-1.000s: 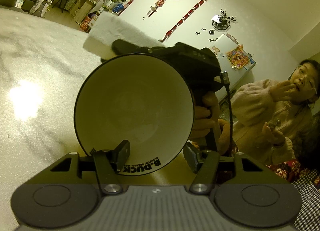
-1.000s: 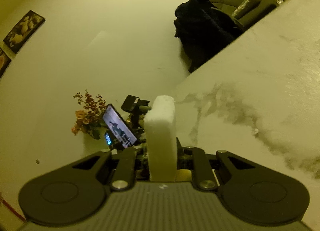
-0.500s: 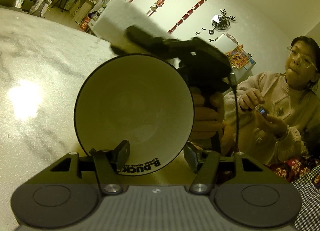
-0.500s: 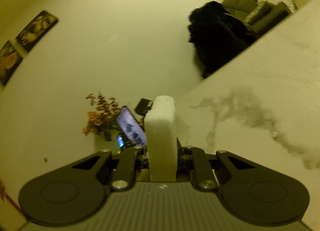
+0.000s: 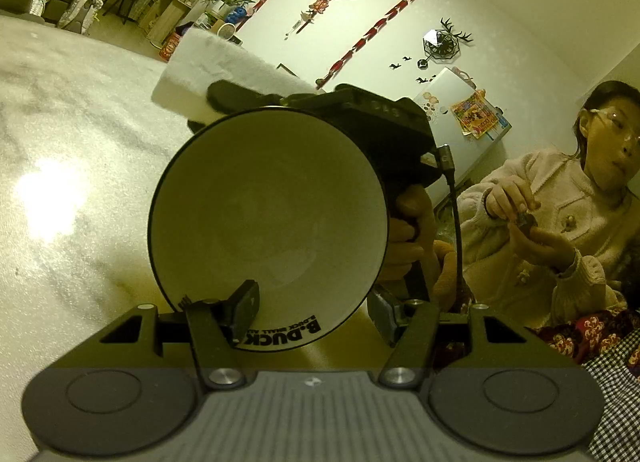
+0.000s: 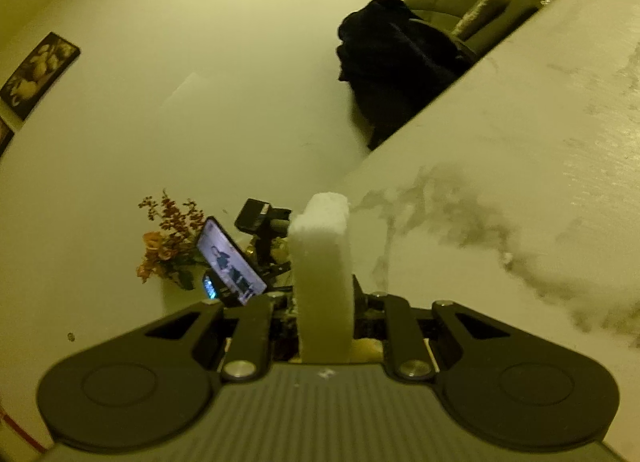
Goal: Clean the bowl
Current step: 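Rub the white sponge along the yellow bowl's outer rim with the right tool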
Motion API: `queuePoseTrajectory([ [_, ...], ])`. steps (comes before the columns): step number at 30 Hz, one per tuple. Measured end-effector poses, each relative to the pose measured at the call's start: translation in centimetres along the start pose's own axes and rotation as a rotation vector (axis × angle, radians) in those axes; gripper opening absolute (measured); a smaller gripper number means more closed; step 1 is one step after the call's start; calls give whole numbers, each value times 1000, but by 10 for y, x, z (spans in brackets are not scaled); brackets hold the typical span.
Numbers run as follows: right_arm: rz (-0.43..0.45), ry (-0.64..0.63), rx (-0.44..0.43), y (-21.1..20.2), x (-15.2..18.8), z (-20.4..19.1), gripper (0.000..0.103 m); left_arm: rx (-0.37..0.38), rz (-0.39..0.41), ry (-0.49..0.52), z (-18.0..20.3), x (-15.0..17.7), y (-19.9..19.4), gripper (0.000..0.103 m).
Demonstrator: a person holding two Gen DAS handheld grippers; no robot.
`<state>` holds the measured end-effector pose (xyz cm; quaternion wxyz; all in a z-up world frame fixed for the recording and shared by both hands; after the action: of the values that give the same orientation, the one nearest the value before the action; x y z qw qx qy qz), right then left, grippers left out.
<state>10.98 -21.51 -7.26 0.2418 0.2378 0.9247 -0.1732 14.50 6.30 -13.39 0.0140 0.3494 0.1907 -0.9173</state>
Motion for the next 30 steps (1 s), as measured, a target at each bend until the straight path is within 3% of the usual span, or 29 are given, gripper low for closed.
queuePoseTrajectory([
  [12, 32, -142, -78, -4, 4, -32, 19, 2, -1, -1, 1, -1, 0, 61],
  [22, 15, -52, -15, 3, 1, -8, 19, 2, 0, 0, -2, -1, -3, 61],
  [30, 4, -51, -18, 3, 1, -7, 19, 7, 8, 22, 7, -3, -4, 60],
])
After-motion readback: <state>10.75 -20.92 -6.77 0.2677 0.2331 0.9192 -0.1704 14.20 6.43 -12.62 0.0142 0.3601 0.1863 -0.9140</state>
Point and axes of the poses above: each gripper's, at about its wrist camera, not at the fingertips, and y roughly the way its jaws point, z to its right, x to its underside, the point moved 5 cm from there along y, roughly the way its jaws point, and after that the axes turned 3 degrees about -y, right-handed, at the moved point
